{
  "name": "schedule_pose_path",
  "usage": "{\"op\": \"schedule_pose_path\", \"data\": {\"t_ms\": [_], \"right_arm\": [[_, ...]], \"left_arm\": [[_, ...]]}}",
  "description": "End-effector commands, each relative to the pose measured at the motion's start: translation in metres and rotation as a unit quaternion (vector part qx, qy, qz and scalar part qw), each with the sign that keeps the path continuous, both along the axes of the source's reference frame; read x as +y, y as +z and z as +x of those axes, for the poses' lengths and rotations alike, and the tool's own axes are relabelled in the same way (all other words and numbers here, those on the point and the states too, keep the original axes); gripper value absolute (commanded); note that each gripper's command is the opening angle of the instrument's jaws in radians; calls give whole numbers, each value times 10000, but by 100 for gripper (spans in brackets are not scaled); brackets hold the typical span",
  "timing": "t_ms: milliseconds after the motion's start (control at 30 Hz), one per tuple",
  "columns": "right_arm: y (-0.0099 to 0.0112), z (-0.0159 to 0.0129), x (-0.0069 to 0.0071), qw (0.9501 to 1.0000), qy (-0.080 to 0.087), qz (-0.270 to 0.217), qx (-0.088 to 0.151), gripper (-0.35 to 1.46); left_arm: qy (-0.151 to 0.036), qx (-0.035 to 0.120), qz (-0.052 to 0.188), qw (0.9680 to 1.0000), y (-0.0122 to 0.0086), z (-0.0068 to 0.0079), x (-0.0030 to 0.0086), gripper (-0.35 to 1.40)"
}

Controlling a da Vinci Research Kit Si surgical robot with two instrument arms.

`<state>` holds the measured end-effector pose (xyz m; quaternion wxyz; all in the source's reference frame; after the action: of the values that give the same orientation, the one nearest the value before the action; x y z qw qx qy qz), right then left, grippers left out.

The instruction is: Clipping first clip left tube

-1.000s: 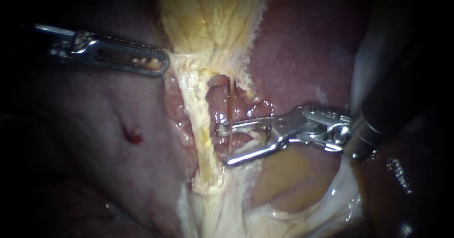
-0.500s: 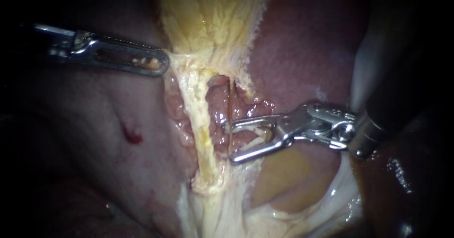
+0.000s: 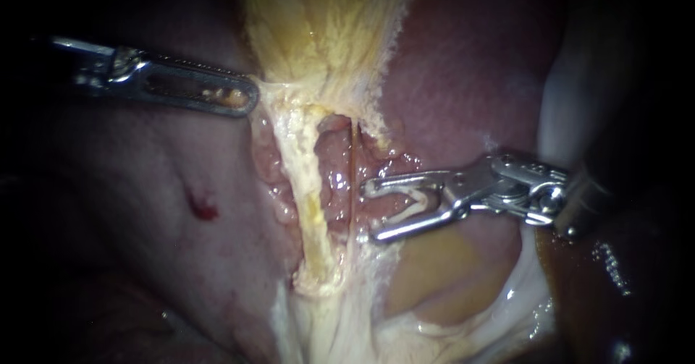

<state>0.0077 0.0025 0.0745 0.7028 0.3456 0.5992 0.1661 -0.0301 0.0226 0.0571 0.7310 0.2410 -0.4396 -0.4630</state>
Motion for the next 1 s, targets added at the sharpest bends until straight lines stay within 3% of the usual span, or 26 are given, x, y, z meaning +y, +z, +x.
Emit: {"op": "schedule_pose_path", "data": {"t_ms": [33, 600, 1000], "right_arm": [[-3, -2, 2, 10000, -17, -44, 14, 50], [-38, 3, -14, 9999, -45, -163, 11, 50], [-44, 20, -17, 9998, 12, -177, 21, 50]], "left_arm": [[0, -1, 0, 10000, 0, 0, 0, -35], [2, -1, -1, 10000, 0, 1, 0, -35], [2, -2, 0, 10000, 0, 1, 0, -35]]}}
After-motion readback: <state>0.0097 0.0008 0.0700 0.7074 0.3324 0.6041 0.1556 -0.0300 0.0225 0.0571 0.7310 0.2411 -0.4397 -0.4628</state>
